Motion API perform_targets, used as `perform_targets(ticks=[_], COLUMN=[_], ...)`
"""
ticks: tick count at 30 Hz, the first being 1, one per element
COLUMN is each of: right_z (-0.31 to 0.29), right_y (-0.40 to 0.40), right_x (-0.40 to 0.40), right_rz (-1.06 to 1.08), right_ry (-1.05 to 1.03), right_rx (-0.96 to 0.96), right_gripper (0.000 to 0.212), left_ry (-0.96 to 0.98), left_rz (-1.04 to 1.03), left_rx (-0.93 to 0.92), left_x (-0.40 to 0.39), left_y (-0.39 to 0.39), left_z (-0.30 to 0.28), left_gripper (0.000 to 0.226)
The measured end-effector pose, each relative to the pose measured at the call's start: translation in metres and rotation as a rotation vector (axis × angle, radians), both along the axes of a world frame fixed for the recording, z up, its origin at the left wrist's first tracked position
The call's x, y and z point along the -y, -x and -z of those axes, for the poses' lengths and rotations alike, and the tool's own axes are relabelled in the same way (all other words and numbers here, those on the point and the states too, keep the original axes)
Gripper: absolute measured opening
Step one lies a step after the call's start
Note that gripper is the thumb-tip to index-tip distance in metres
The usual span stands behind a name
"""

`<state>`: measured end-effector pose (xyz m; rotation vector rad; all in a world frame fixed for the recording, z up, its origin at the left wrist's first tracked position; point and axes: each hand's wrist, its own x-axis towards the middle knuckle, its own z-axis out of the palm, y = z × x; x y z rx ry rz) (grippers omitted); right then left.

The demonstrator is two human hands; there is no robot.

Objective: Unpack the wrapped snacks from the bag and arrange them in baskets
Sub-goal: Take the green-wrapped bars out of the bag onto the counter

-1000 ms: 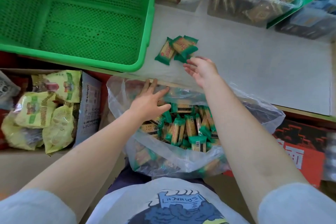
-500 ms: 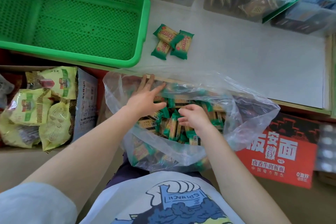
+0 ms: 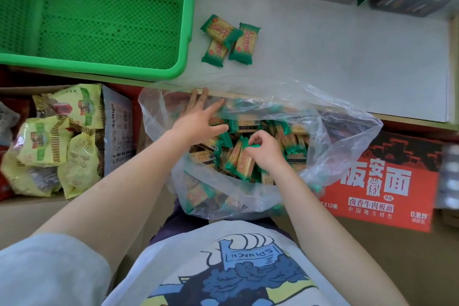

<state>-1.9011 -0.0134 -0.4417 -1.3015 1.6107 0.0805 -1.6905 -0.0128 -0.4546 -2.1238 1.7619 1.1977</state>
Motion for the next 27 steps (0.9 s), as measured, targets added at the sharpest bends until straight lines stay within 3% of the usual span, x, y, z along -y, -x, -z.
perform_targets(ticks=[4,9,12,17,20,23,27], right_z=[-0.025,-0.047,-0.050,-0.045,-0.040,-0.036,-0.044], right_y=[0.016,0.033,0.030,-0.008,-0.031,-0.042,-0.031], right_x=[0.010,0.034,0.057,0.103,0.126,0.125,0.084], right_rz=[0.249,0.550,0.804,0.722,0.784,0.790,0.579], right_ry=[-0.149,-0.275,-0.313,-0.250,-0.201,-0.157,-0.153], right_rx=[0.219,0.560,0.761,0.631,0.752,0.722,0.629], right_gripper=[0.033,0.033,0.022,0.015,0.030,0.045,0.025], left_ry=[-0.002,0.001,0.005,0.021,0.023,0.019,0.026], left_rz=[-0.016,-0.075,-0.072,-0.054,-0.051,-0.039,-0.045], left_rx=[-0.019,-0.081,-0.083,-0.061,-0.049,-0.034,-0.029], left_x=[-0.001,0.002,0.001,0.004,0.005,0.004,0.003], left_y=[0.000,-0.001,-0.001,-0.004,-0.008,-0.006,-0.004], left_z=[0.001,0.002,0.004,0.003,0.000,-0.002,0.000], left_gripper=[0.074,0.066,0.065,0.065,0.066,0.067,0.067])
